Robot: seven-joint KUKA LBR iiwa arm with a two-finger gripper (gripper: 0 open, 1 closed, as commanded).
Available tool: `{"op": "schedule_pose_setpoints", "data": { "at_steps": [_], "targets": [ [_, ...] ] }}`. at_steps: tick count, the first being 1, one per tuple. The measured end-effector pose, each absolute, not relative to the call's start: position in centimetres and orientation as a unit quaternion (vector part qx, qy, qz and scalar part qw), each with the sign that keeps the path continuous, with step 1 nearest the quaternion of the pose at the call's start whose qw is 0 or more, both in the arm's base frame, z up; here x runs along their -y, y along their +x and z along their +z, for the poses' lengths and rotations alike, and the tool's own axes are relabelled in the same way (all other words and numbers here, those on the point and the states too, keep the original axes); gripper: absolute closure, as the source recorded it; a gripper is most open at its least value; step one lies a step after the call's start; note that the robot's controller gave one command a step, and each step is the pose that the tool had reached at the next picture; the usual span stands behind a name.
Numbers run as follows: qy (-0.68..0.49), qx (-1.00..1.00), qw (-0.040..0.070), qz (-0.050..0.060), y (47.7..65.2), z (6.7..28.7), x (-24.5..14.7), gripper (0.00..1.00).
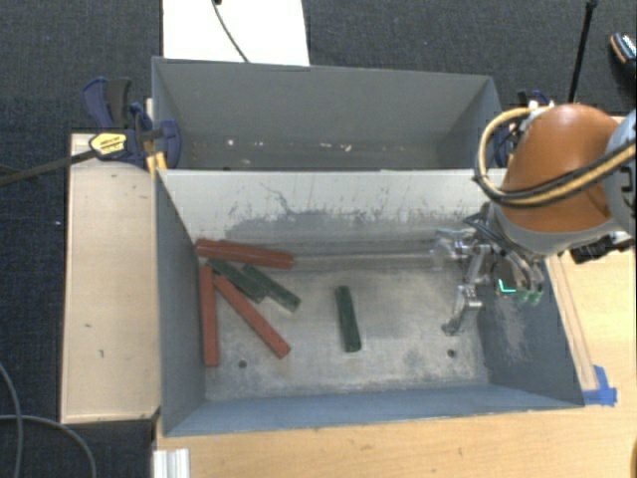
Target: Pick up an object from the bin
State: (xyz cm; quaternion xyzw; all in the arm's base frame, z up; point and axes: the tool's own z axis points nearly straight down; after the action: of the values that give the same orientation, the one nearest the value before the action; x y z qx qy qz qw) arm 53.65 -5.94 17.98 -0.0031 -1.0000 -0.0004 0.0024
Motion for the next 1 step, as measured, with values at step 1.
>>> {"op": "schedule_pose_setpoints", "data": {
  "at_steps": [1],
  "targets": [
    [0.054,0.999,0.002,-0.001,57.46,6.60,3.39,0.00]
  ]
}}
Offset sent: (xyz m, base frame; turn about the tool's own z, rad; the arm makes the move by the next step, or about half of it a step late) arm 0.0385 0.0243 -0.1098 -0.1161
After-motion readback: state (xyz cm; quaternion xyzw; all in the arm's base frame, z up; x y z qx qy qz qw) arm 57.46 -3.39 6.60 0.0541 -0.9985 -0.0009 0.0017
